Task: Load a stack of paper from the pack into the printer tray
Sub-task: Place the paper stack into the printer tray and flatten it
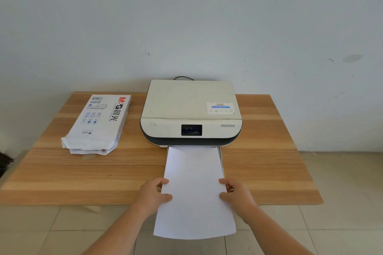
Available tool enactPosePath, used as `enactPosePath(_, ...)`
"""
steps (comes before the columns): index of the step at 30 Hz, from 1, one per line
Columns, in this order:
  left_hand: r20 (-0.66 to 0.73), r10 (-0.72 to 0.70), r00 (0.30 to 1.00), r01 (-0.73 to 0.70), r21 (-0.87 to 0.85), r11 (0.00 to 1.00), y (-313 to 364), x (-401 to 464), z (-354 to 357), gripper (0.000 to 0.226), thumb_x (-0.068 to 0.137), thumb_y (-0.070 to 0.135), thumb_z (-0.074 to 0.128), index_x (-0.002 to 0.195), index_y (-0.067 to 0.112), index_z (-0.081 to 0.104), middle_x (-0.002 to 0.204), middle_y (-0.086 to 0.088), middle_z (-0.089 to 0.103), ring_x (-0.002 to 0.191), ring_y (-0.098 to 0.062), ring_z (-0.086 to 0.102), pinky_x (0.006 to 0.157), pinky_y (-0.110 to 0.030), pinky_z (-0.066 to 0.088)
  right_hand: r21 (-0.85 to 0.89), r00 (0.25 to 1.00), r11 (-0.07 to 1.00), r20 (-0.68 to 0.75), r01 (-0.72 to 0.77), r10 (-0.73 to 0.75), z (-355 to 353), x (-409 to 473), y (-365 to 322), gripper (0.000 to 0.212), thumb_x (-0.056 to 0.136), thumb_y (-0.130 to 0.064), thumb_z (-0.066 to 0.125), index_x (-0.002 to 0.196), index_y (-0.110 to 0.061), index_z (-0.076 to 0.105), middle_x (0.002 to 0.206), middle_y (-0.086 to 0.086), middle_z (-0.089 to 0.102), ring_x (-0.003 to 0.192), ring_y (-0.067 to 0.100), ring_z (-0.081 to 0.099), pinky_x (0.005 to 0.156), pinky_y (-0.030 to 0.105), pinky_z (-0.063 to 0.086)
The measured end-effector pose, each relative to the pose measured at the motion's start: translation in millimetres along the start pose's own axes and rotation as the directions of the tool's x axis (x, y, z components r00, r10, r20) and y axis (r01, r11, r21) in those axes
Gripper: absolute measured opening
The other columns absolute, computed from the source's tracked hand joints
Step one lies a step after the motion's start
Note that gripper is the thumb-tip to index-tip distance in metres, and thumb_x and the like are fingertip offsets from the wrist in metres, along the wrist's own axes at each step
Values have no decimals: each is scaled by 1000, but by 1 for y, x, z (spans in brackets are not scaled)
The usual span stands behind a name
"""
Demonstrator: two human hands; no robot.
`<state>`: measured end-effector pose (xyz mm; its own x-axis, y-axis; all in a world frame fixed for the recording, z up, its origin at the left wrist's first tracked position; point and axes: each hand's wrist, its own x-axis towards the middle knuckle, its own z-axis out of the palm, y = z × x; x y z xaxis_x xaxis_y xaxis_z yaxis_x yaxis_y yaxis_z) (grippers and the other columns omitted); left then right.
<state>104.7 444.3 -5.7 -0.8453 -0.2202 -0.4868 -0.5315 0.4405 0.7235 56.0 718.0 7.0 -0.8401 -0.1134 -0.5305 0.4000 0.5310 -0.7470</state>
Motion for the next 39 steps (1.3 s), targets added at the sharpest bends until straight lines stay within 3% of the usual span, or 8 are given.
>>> enactPosePath(9, 14, -35, 999, 36, -8, 999, -6, 4, 17, 52, 74, 18, 79, 120, 24, 56, 116, 3, 50, 107, -11, 47, 82, -21, 40, 46, 997, 996, 23, -78, 77, -2, 14, 23, 44, 82, -3, 62, 122, -22, 59, 91, 2, 54, 81, 17, 56, 78, 30, 52)
enactPosePath(21, 41, -122, 992, 124, -43, 991, -16, 17, 26, 63, 72, 15, 81, 128, 17, 52, 115, -2, 51, 103, -14, 50, 79, -20, 39, 157, 983, 972, 81, -175, 164, 4, 32, 42, 43, 80, 1, 62, 116, -23, 58, 94, 6, 56, 83, 20, 59, 76, 32, 52)
enactPosePath(25, 56, -148, 987, 151, -38, 988, -21, 20, 27, 64, 71, 16, 81, 128, 16, 52, 118, -3, 52, 104, -14, 50, 83, -22, 41, 168, 975, 962, 92, -214, 201, 7, 38, 46, 44, 80, 2, 63, 116, -22, 58, 89, 4, 53, 80, 21, 58, 76, 33, 53)
enactPosePath(31, 62, -176, 982, 179, -52, 982, -20, 29, 28, 67, 70, 15, 82, 130, 16, 51, 123, -6, 53, 108, -15, 50, 91, -25, 43, 154, 971, 960, 95, -232, 220, 7, 47, 44, 47, 78, -1, 64, 119, -23, 58, 100, 7, 57, 87, 24, 61, 79, 36, 53)
enactPosePath(35, 58, -190, 980, 193, -50, 980, -19, 38, 27, 67, 69, 16, 82, 129, 15, 52, 116, -4, 52, 104, -15, 51, 88, -24, 43, 142, 971, 962, 89, -231, 220, 6, 55, 37, 47, 79, -2, 63, 122, -21, 58, 100, 6, 55, 88, 24, 60, 73, 30, 50)
enactPosePath(39, 66, -198, 978, 200, -38, 979, -13, 49, 28, 68, 70, 15, 82, 131, 14, 51, 127, -10, 52, 108, -16, 51, 89, -24, 42, 152, 972, 961, 80, -229, 219, 3, 65, 33, 46, 81, -1, 62, 123, -20, 57, 97, 5, 53, 83, 21, 58, 68, 27, 48)
